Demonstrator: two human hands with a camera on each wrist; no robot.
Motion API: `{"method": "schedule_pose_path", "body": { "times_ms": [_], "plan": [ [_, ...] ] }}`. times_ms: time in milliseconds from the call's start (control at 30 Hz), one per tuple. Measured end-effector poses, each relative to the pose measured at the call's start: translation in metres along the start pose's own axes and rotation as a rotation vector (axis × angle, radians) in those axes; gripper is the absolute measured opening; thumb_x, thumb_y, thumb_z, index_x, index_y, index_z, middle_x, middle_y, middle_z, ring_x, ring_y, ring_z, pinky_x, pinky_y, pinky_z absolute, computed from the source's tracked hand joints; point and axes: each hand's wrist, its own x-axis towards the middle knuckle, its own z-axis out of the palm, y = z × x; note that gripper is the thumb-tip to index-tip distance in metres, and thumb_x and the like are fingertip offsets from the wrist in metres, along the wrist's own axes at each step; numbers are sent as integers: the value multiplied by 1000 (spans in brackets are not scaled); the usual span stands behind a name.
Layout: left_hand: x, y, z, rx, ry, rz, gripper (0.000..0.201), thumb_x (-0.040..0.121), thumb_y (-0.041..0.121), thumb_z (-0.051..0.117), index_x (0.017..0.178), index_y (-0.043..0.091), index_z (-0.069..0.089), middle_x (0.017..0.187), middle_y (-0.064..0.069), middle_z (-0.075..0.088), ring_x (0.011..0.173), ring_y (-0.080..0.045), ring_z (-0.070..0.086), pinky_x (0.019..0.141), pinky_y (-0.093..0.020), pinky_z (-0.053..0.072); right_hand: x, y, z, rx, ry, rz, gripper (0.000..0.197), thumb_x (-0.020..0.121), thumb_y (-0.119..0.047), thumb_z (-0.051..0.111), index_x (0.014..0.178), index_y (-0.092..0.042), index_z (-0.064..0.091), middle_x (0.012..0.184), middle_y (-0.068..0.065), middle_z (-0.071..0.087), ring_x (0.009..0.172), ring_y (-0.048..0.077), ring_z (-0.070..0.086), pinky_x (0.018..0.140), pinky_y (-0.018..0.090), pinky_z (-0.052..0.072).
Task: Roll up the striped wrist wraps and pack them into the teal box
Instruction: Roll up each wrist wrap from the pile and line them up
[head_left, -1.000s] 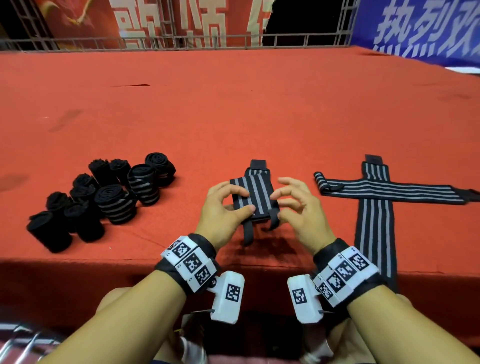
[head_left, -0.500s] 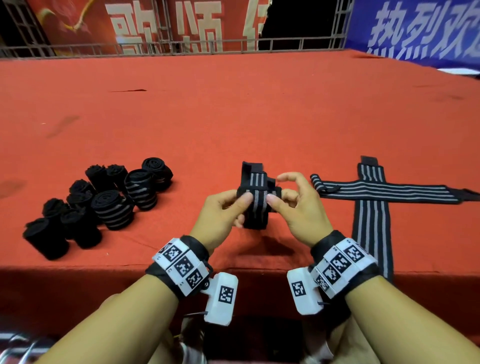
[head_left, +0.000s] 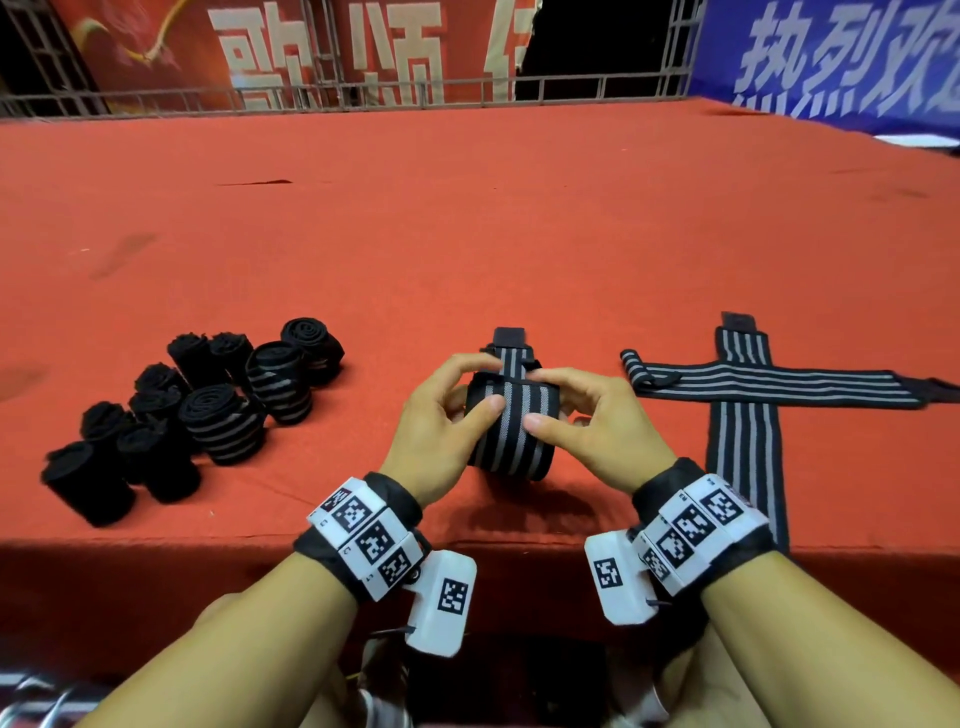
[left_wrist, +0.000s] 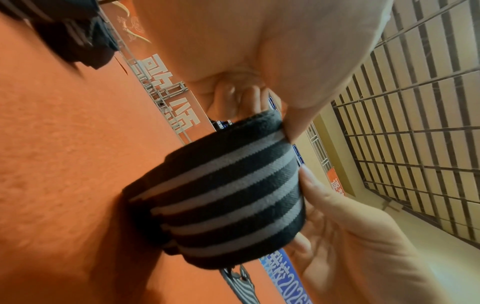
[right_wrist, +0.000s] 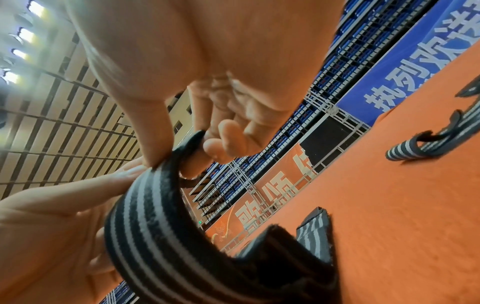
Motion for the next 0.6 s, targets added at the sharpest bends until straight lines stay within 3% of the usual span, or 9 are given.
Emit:
{"method": "schedule_pose_path", "body": {
  "times_ms": [67, 167, 233, 300, 333, 433, 533, 600],
  "plan": [
    [1, -4, 0, 35, 14, 5, 18, 91, 20, 67, 108, 24, 69, 94, -3, 76, 87, -16, 70, 84, -44, 54, 1, 0, -2, -32, -18, 10, 38, 82, -14, 82, 118, -19, 71, 92, -11, 74, 76, 0, 64, 75, 20, 50],
    [2, -4, -1, 15, 30, -20, 18, 89, 24, 68, 107, 23, 70, 89, -1, 77, 84, -13, 71, 85, -45, 55, 2, 0, -5, -102, -75, 25, 34, 82, -27, 83, 115, -24, 73, 97, -3, 76, 89, 22, 69, 84, 38, 55],
    [2, -2, -1, 7, 28, -31, 21, 89, 25, 68, 110, 22, 69, 90, -2, 78, 87, -18, 73, 88, -45, 56, 2, 1, -3, -133, -136, 0, 25, 85, -36, 78, 105, -22, 75, 89, -2, 75, 85, 22, 69, 82, 43, 55],
    [3, -2, -2, 19, 18, -44, 25, 89, 25, 71, 114, 21, 69, 92, 0, 78, 91, -17, 74, 91, -44, 57, 3, 2, -2, -168, -142, -36, 33, 86, -47, 68, 88, -15, 73, 72, 5, 66, 68, 17, 60, 71, 46, 51],
    [3, -1, -2, 36, 6, -51, 26, 89, 23, 74, 115, 21, 69, 93, 1, 78, 91, -16, 74, 91, -42, 57, 4, 4, -2, -185, -132, -45, 38, 87, -50, 64, 81, -12, 70, 67, 8, 60, 64, 16, 53, 66, 46, 48],
    [5, -4, -4, 172, -31, -26, 24, 88, 27, 77, 110, 27, 68, 91, 9, 72, 82, -10, 67, 79, -29, 54, 3, 4, -2, -207, -122, -64, 42, 89, -49, 62, 75, -10, 63, 64, 0, 50, 61, 11, 44, 60, 40, 40],
    [8, -7, -6, 313, -12, -37, 10, 89, 32, 75, 98, 32, 69, 98, 5, 58, 81, -6, 52, 77, -20, 41, 3, 3, -3, -198, -111, -55, 33, 94, -39, 67, 71, -16, 62, 66, -4, 52, 62, 7, 47, 63, 36, 41],
    [9, -7, -6, 336, -20, -46, 4, 90, 31, 73, 90, 32, 69, 102, 0, 60, 83, -6, 52, 74, -15, 37, 4, 3, -2, -214, -98, -53, 23, 94, -33, 70, 78, -15, 68, 76, -6, 56, 66, 3, 49, 65, 27, 41]
  ]
}}
